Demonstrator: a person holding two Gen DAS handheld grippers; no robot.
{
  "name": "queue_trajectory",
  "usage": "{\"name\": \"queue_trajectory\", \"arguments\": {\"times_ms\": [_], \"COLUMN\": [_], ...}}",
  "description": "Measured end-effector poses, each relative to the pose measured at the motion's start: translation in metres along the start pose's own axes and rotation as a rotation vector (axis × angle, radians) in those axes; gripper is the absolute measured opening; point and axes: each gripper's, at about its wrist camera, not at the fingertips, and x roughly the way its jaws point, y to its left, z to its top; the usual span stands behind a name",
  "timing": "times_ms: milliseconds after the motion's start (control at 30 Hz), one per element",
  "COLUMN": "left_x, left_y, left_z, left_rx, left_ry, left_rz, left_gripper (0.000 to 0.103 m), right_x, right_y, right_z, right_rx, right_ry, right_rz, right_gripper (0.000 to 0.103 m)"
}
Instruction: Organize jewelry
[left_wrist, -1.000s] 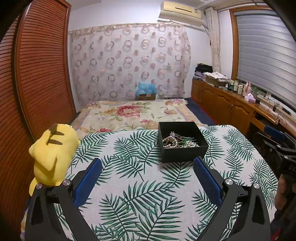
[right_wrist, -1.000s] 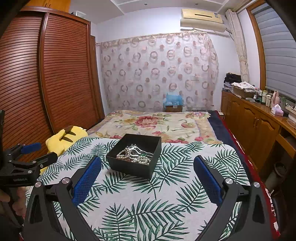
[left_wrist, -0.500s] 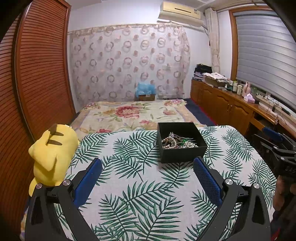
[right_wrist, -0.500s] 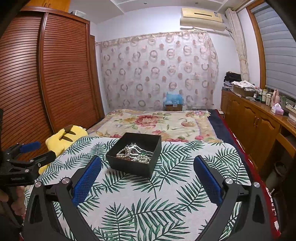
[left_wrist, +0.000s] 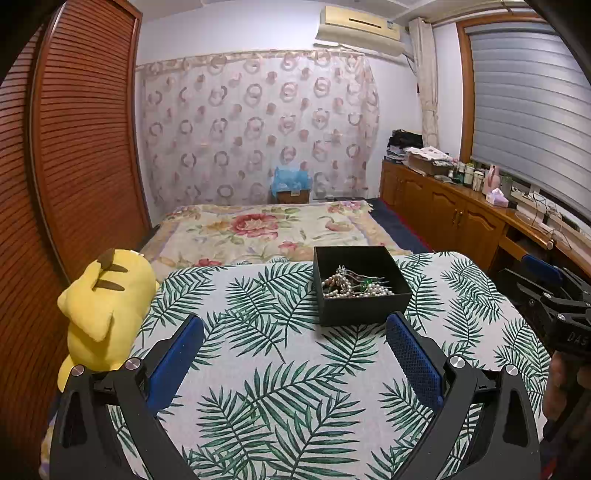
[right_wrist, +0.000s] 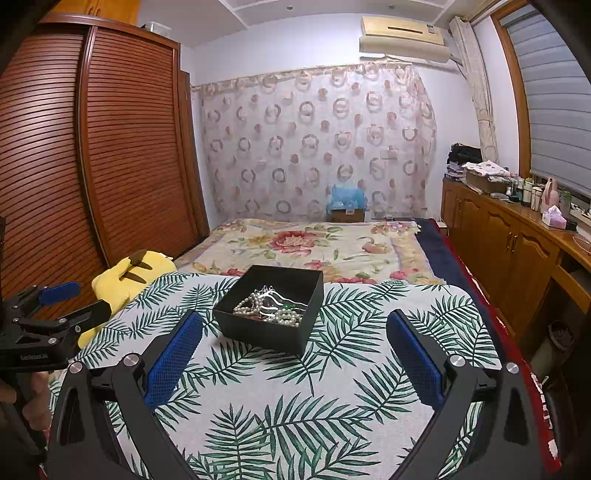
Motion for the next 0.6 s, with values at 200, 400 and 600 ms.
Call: {"name": "queue_trajectory", "arguments": {"times_ms": [200,400,600], "left_x": [0.0000,0.0002,0.0002], "left_y": [0.0002,0.0000,-0.0001], "left_z": [0.0003,-0.0011,-0.0017], "left_rx": [0.000,0.000,0.000], "left_ry": [-0.001,-0.001,-0.002], "left_rz": [-0.001,0.000,-0.001], "left_gripper": [0.095,0.095,0.095], "right_x": [0.0000,0.0007,-0.0001], "right_y": [-0.0003,-0.0002,-0.0012], "right_z": [-0.0004,-0.0007,-0.0009], "right_rx": [0.000,0.000,0.000], "right_ry": [0.000,-0.001,-0.002], "right_rz": [0.001,-0.001,0.001], "right_gripper": [0.100,0.100,0.100]}}
